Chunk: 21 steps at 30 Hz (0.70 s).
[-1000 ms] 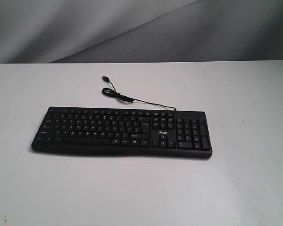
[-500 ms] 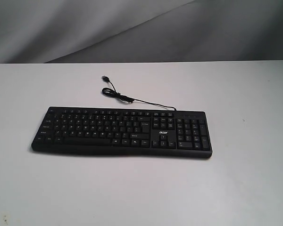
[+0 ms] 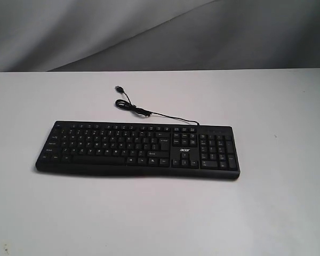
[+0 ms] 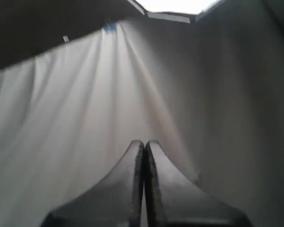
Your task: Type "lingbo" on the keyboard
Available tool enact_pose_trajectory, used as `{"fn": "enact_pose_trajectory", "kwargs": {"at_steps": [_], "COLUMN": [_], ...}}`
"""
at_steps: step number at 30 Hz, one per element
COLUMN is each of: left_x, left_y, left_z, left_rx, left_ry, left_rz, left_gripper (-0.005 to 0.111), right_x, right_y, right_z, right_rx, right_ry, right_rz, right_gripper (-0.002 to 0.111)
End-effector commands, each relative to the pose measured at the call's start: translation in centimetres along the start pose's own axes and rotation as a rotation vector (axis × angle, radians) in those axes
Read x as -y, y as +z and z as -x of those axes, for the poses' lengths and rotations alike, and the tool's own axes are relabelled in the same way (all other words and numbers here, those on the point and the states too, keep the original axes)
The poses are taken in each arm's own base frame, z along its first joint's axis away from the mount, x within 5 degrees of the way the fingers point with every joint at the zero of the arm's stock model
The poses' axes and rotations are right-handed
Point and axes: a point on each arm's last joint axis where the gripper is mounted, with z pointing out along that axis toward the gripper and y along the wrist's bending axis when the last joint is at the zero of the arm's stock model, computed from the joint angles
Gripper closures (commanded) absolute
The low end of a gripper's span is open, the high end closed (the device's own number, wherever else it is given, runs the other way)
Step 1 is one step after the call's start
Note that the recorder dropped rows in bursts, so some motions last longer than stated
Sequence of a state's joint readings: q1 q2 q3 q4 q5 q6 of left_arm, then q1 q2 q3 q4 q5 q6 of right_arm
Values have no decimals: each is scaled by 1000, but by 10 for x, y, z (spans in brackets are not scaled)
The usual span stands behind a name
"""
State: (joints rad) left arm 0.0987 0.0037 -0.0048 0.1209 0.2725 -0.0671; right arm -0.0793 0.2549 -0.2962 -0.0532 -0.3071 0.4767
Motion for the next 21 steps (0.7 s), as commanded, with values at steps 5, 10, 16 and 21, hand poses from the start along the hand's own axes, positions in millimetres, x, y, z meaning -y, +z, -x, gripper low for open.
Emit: {"fn": "enact_pose_trajectory", "kwargs": {"at_steps": [5, 10, 16, 21], "left_x": [0, 0, 0, 0], "left_y": [0, 0, 0, 0], "left_z": [-1, -1, -1, -1], "left_rx": [6, 6, 6, 6], "left_ry": [-6, -6, -6, -6], "left_rz": [-1, -1, -1, -1], "left_gripper": [106, 106, 106, 106], "right_x": [14, 12, 3, -4], "right_y": [84, 137, 186, 216], "right_z": [-40, -89, -146, -165], "right_rx": [-503, -781, -1089, -1232], "right_ry": [-61, -175, -308, -404], "right_rz": [-178, -149, -147, -121], "right_gripper": [108, 108, 108, 108]}}
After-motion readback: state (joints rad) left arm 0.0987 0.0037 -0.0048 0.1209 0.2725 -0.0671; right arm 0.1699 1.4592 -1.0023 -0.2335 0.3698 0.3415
